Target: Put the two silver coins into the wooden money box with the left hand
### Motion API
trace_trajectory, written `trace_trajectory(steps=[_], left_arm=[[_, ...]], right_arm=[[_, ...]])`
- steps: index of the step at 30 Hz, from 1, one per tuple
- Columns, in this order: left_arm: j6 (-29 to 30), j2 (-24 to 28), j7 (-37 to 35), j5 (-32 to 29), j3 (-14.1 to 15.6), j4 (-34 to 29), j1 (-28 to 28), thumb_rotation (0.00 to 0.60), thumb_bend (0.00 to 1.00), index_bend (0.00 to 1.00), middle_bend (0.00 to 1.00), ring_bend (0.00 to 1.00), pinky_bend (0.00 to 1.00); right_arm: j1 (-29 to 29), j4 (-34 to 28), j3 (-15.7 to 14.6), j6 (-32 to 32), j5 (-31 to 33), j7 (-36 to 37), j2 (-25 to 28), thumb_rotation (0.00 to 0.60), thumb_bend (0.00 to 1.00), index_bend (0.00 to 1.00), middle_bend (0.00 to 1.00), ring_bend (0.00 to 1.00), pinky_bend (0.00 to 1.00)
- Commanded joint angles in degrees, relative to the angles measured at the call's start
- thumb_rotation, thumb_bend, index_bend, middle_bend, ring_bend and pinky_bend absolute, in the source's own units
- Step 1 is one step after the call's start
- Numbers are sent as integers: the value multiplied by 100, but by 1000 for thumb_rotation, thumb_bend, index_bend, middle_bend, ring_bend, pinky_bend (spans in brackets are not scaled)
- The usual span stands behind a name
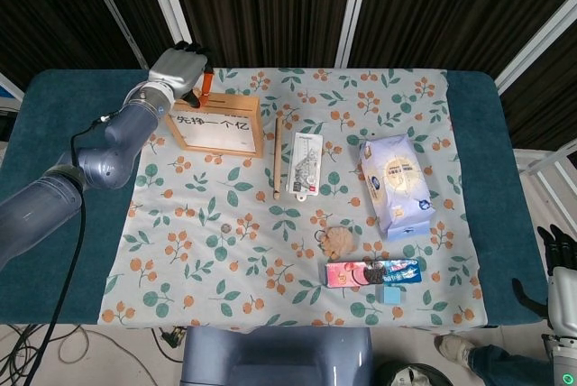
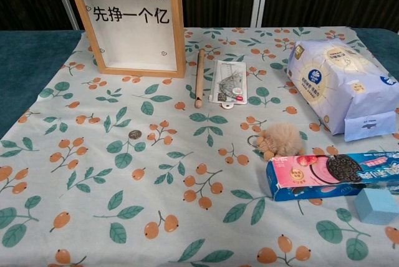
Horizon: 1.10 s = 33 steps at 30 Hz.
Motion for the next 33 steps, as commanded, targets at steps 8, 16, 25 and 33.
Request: trace_trajectory(steps=[8, 16, 25, 33], left_arm=[[-2, -142, -285, 175, 139, 148, -75, 600, 548, 623, 109, 0, 0], [-18, -221, -488, 293, 251, 212, -138, 600, 532, 612, 103, 0, 0], [14, -244, -627, 347, 431, 197, -253, 600, 517, 607, 103, 0, 0], [17, -272, -723, 301, 594, 228, -323, 600, 505, 577, 100, 0, 0]], right_arm=[[-2, -8, 7, -19, 31, 32, 10, 600, 369, 103, 46, 4, 0], [2, -30, 11, -41, 53, 46, 16, 600, 369, 103, 46, 4, 0], [6, -32, 10, -57, 58, 60, 13, 600, 369, 103, 46, 4, 0], [9, -39, 13, -66, 80, 50, 11, 600, 369, 103, 46, 4, 0]])
